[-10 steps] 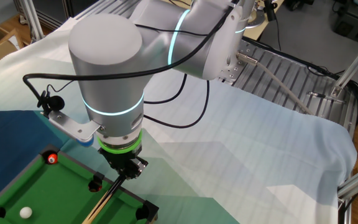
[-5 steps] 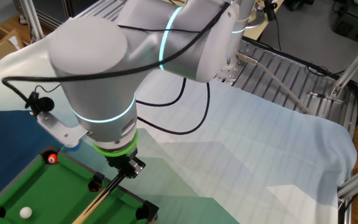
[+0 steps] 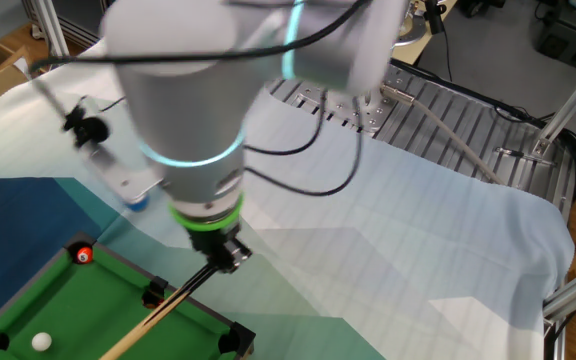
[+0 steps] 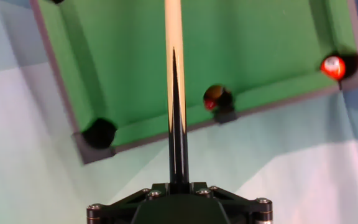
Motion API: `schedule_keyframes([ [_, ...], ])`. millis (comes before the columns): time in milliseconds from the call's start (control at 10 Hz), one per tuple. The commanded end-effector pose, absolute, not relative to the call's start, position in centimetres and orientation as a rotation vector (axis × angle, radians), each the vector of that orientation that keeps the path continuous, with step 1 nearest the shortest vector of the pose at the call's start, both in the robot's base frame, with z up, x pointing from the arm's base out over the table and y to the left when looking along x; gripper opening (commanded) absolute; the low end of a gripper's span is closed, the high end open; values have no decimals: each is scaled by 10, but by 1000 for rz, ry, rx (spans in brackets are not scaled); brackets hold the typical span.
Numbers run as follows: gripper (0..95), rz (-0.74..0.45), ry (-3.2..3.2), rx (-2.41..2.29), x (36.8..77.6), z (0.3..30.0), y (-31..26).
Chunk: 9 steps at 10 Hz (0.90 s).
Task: Hit the pool ball
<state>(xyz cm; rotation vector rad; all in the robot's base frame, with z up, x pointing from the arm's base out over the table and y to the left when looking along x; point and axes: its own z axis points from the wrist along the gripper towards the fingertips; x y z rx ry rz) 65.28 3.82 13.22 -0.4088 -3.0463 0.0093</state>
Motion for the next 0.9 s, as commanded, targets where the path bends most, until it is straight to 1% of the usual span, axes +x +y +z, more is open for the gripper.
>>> schedule_keyframes([
  [100,0,10,-3004,-532,651,136,44],
  [400,0,22,-2945,-789,646,134,44],
  [600,0,21,-2945,-812,641,132,45],
  [900,0,27,-2941,-857,627,139,62],
])
